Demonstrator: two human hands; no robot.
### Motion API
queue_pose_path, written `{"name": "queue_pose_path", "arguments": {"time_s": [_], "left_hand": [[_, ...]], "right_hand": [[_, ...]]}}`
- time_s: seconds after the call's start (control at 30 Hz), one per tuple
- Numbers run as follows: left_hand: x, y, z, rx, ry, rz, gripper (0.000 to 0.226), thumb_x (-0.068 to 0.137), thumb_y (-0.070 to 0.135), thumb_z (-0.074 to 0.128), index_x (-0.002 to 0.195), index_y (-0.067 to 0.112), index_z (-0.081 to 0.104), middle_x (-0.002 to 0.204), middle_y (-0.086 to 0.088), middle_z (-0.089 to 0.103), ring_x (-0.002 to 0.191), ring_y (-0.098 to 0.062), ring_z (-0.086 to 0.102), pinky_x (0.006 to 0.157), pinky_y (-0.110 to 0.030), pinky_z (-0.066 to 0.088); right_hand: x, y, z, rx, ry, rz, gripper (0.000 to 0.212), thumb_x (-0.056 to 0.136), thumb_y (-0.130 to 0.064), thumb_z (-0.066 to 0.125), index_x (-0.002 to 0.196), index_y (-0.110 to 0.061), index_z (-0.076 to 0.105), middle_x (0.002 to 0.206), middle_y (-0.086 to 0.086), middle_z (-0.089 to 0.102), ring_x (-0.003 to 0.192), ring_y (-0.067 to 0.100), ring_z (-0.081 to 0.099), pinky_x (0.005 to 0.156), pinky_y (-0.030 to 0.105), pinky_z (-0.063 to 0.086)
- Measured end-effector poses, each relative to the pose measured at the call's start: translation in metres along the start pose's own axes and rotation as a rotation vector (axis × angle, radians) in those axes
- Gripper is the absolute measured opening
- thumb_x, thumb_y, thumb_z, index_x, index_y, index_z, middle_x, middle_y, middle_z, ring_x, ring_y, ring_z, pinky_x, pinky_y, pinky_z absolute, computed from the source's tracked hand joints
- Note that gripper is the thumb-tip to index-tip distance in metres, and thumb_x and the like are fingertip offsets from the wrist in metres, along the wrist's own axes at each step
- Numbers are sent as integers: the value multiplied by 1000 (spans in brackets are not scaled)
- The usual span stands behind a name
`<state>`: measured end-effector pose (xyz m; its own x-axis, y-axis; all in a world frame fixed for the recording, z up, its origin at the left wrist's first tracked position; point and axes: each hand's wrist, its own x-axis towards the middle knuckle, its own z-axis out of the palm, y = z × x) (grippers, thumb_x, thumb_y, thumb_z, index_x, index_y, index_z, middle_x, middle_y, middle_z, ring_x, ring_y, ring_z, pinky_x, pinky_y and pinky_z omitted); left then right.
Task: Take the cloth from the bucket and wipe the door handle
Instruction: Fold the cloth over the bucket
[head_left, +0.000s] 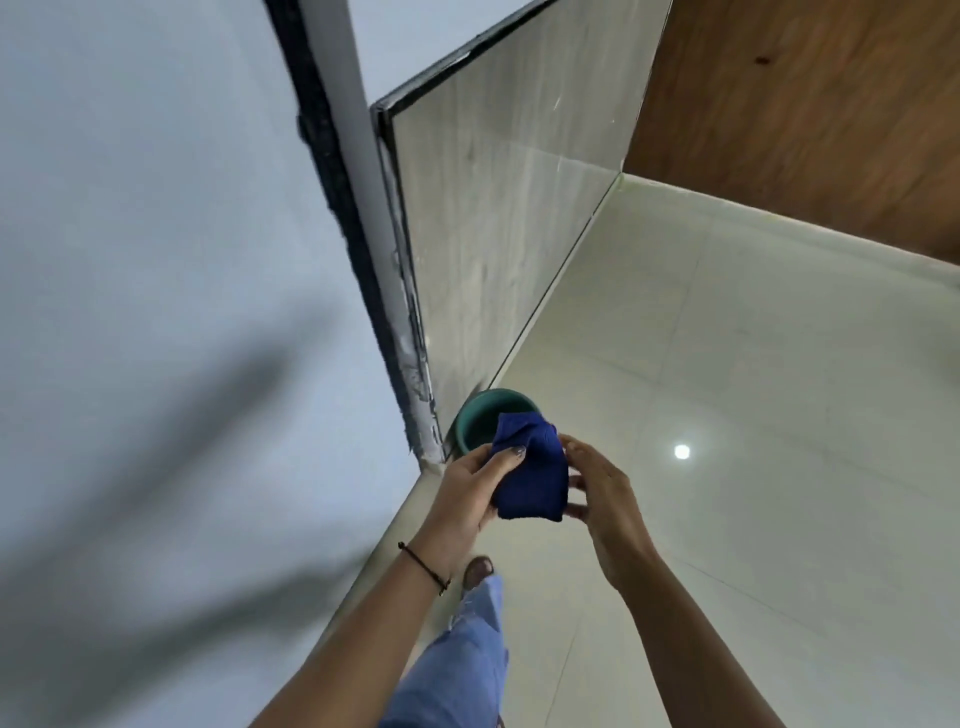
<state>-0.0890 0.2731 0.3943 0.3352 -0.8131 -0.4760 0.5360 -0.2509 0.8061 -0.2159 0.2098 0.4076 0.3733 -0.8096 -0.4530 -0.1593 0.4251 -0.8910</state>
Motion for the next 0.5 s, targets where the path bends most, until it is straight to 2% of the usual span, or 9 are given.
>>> {"name": "queue_pose_path", "arguments": {"time_s": [0.1,0.17,0.2,0.3,0.4,0.5], "left_hand": [[59,13,6,-39,-52,-44,19,93,13,54,108,6,64,109,-17,64,99,-24,61,78,-31,53],[102,21,6,-40,-61,-80,32,86,21,62,114,6,64,116,-19,65,106,-27,60,90,-41,51],[120,23,3,-38,-62,-102,42,82,26,64,118,6,62,121,-20,64,112,-31,59,98,-47,46],[184,29,-4,-55,-43,-184,59,73,34,71,124,6,58,128,-23,59,125,-38,51,109,-57,34],[237,33,-8,-49,-53,-262,56,73,31,74,121,6,60,124,-22,63,121,-39,55,107,-59,37],[288,22,-11,-43,50,-312,50,76,23,74,119,2,61,120,-25,64,117,-41,57,105,-61,39]], "right_hand": [[57,-12,-8,146,-129,204,28,99,-32,42,105,-21,68,99,2,75,96,18,65,84,41,52],[101,-24,-12,219,-169,248,27,97,-29,48,104,-16,70,96,4,77,95,20,67,86,42,52],[120,-29,-13,211,-167,247,26,96,-27,51,103,-13,71,96,7,77,93,21,68,82,39,55],[185,-43,-17,88,-135,229,23,91,-24,60,102,-7,72,97,10,77,89,24,70,72,31,57],[241,-45,-16,-61,-37,190,17,86,-23,67,98,-12,72,92,8,77,88,26,70,69,28,58],[296,-29,-11,-193,36,182,6,85,-23,70,89,-19,71,85,2,75,79,20,70,61,24,57]]}}
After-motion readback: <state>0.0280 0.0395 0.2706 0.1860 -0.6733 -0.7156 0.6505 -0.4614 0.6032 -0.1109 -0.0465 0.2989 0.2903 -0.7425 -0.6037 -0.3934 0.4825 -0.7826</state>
